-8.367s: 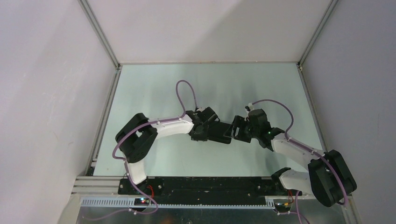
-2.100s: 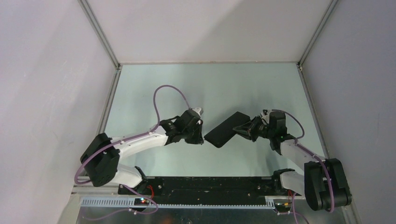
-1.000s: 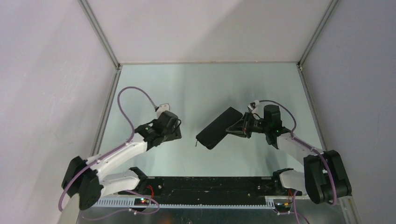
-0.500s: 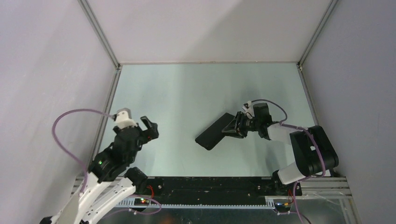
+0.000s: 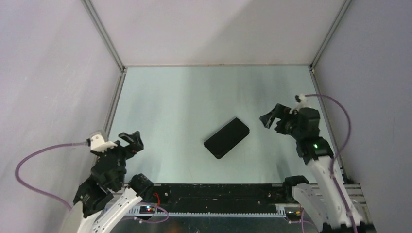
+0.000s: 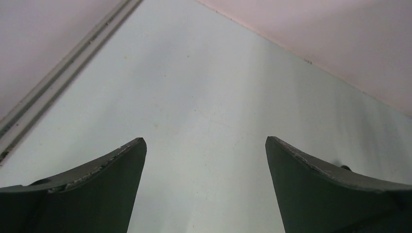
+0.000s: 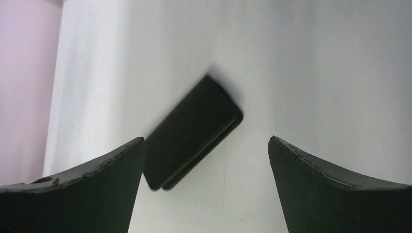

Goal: Sort the hair-cutting tools
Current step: Reset both arms

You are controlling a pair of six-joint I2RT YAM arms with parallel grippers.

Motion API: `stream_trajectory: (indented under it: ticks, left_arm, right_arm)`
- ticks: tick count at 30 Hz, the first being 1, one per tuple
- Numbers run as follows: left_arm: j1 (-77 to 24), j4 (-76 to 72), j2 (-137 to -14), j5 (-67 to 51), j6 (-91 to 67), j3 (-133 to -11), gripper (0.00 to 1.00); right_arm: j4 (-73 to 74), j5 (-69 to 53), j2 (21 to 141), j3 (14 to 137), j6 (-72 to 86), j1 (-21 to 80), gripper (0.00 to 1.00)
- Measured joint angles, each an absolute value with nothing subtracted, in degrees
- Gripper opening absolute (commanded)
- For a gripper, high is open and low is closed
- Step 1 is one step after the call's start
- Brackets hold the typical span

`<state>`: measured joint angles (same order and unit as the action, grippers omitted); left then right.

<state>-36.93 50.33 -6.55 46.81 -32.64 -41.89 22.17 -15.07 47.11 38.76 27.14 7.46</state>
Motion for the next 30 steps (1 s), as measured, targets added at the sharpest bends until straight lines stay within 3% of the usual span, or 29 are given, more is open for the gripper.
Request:
stream_trajectory:
  ticks: [8,17,23,30]
  left_arm:
    - [-36.93,50.22,-2.94,52.36,-29.21,-47.79,1.0]
    - [-36.93,47.46,-0.27,58.43,-26.39,-48.18,1.0]
    - [-36.93,43.92,-0.27,58.76,-25.19,-39.79,1.0]
    - [-36.93,41.65,-0.27,58.89,-24.36,-36.27,1.0]
  right_arm:
    - [30.33,1.96,24.08,47.22,20.84,7.38,0.99]
    - [27.07,13.06,6.55,40.88,13.67,7.38,0.99]
    - [24.51,16.8,4.99,32.4,11.68,7.38,0.99]
    - [23.24,17.93,6.59,31.53,10.11,8.6,0.99]
